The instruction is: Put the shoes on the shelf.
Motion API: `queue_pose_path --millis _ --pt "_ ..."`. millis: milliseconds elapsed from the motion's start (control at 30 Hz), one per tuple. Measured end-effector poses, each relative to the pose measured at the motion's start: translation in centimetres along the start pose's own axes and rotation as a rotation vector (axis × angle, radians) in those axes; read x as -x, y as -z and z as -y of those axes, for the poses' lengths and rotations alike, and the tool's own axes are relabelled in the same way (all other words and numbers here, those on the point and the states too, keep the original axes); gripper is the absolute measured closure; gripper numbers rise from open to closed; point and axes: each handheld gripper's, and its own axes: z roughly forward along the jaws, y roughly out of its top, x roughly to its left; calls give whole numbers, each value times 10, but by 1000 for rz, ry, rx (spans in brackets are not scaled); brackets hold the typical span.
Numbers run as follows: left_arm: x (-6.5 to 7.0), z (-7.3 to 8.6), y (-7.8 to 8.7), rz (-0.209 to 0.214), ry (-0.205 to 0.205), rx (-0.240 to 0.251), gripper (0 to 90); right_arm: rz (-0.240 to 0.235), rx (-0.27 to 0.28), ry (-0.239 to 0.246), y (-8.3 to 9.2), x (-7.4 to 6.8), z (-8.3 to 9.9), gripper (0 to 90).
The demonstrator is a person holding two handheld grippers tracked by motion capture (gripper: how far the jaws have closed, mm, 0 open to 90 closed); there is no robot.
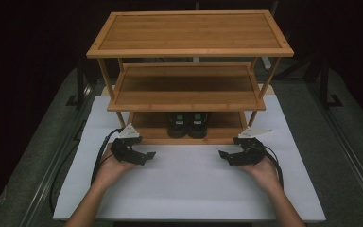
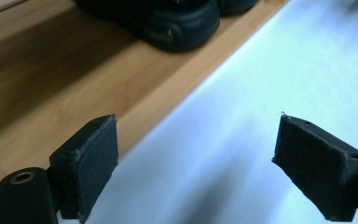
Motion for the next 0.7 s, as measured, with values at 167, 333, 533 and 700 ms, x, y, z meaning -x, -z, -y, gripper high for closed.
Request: queue_pose_path --millis 167,333,533,700 --pt "6 26 21 -26 -2 -16 133 26 -33 -19 21 0 25 144" --pt "11 49 36 -52 2 -37 133 57 -56 -44 42 0 51 133" --pt "19 72 55 -81 -1 -50 133 112 -61 -41 66 -1 75 133" --pt "26 88 59 -77 1 -77 132 138 -87 -44 72 1 86 133"
